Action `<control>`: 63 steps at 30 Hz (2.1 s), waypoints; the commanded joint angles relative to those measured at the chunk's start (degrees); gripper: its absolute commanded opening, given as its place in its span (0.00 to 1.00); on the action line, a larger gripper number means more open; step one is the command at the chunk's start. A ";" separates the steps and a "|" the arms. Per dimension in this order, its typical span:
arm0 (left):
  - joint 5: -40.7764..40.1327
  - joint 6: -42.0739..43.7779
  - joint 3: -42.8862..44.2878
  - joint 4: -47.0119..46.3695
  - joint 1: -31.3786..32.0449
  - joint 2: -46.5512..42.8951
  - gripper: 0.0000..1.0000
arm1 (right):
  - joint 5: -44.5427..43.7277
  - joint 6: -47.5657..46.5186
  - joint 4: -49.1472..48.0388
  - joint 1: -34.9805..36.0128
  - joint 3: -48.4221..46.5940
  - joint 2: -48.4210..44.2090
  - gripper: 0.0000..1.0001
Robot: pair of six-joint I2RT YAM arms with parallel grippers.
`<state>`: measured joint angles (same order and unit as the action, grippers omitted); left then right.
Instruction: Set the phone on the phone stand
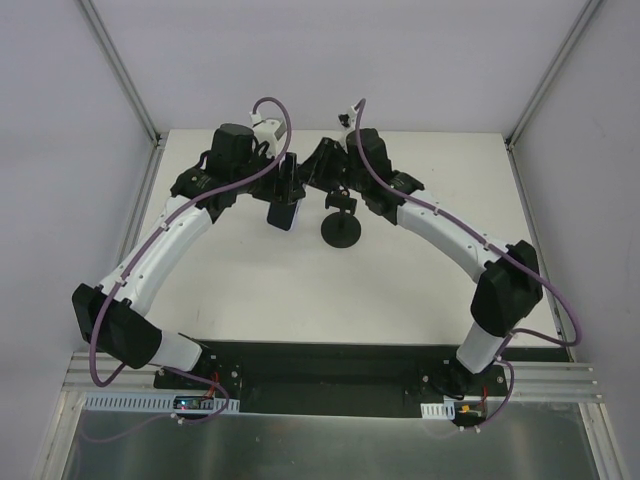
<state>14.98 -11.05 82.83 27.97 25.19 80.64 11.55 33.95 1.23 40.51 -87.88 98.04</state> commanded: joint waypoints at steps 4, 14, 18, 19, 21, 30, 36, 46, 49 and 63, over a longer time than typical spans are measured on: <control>3.55 0.59 0.32 -5.29 0.65 -3.65 0.14 | 0.49 -2.21 -8.34 0.27 2.87 -3.20 0.01; 17.34 -3.79 -6.54 -16.53 -2.42 -9.63 0.92 | 10.93 -13.12 -22.29 -8.77 16.13 -17.26 0.01; 32.25 -6.44 -6.19 -20.49 -3.66 -6.73 0.83 | 23.14 -15.14 -27.25 -14.31 17.74 -19.64 0.01; 34.39 -6.88 -6.10 -21.19 -3.66 -5.25 0.81 | 26.99 -16.10 -27.25 -14.67 17.65 -19.90 0.01; 39.92 -8.72 -5.92 -24.00 -3.48 -3.83 0.79 | 29.92 -18.91 -27.51 -15.28 18.18 -21.48 0.01; 45.48 -9.60 -6.89 -27.70 -0.67 -0.75 0.79 | 36.44 -20.16 -31.99 -15.11 20.99 -26.15 0.01; 49.87 -12.50 -7.68 -32.27 0.56 0.13 0.47 | 38.72 -12.87 -41.66 -15.11 22.22 -24.92 0.01; 48.31 -13.56 -9.52 -35.79 1.97 -1.62 0.00 | 36.62 -12.77 -38.17 -13.44 19.68 -23.24 0.22; 40.08 -11.37 -11.80 -35.61 1.97 -5.83 0.00 | 34.95 -14.61 -34.83 -13.35 19.32 -23.77 0.80; 30.88 -15.66 -23.23 -52.39 -2.42 -22.98 0.00 | 40.12 -22.79 -26.81 -7.03 12.65 -18.77 0.96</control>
<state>45.41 -22.87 61.54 -9.96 24.34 61.19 47.62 13.93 -25.32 30.83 -70.43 77.38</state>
